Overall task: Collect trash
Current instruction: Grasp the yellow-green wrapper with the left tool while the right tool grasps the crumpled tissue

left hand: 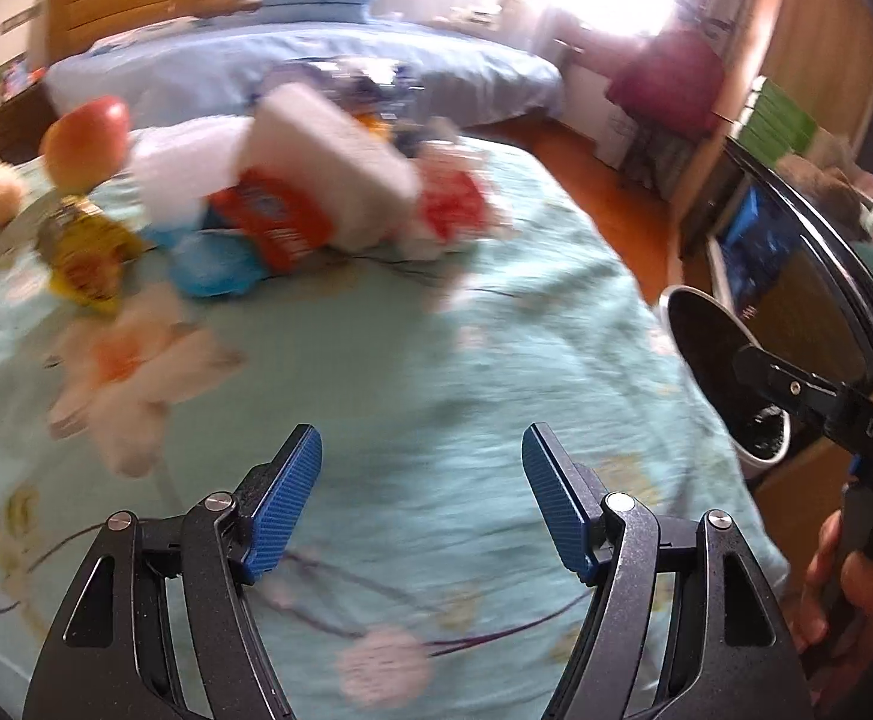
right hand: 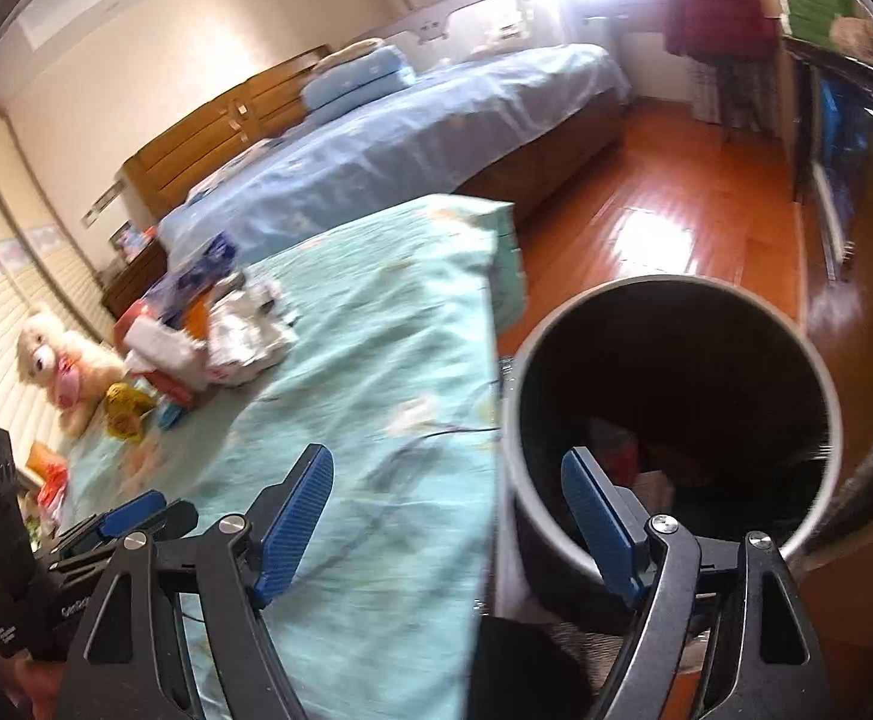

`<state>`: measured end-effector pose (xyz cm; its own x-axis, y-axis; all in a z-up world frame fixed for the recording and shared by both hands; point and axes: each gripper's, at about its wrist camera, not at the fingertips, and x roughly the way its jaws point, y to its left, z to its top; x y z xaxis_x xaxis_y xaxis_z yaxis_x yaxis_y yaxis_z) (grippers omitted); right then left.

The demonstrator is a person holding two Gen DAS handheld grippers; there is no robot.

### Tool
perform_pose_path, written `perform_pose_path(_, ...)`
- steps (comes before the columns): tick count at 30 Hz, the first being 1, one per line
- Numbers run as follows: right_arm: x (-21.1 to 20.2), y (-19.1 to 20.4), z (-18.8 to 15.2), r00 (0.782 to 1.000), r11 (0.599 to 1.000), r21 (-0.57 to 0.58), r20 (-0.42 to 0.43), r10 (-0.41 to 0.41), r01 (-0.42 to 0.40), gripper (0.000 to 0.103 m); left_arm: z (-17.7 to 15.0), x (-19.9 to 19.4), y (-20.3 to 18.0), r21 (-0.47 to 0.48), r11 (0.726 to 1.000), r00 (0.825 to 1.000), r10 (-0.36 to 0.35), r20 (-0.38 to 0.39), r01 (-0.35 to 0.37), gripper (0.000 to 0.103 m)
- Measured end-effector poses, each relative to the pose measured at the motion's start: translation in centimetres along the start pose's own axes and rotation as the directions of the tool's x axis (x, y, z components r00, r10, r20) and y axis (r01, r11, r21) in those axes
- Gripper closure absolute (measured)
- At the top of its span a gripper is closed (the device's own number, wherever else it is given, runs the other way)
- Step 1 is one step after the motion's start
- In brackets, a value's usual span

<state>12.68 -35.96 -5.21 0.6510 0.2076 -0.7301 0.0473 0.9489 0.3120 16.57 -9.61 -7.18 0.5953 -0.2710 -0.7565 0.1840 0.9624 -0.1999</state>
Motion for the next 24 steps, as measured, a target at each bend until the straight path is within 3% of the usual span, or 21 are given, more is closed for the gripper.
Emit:
perform_pose_path(13,3.2,6.6,-0.6,0.995,0.992,-0.095,-0.063,0.08,-0.085,0.023,-0.7,-1.3,6.0,-0.106,0.992,0.997,0.076,0.022,-0.074,0.032)
perform_pose_path(24,6.3,9.8,0.1,0.989,0.983,-0.128,-0.095,0.116,-0.128,0.02,-0.1,-1.4,9.7,-0.172,0.976,0.99,0.139,0.016,-0.134,0.032)
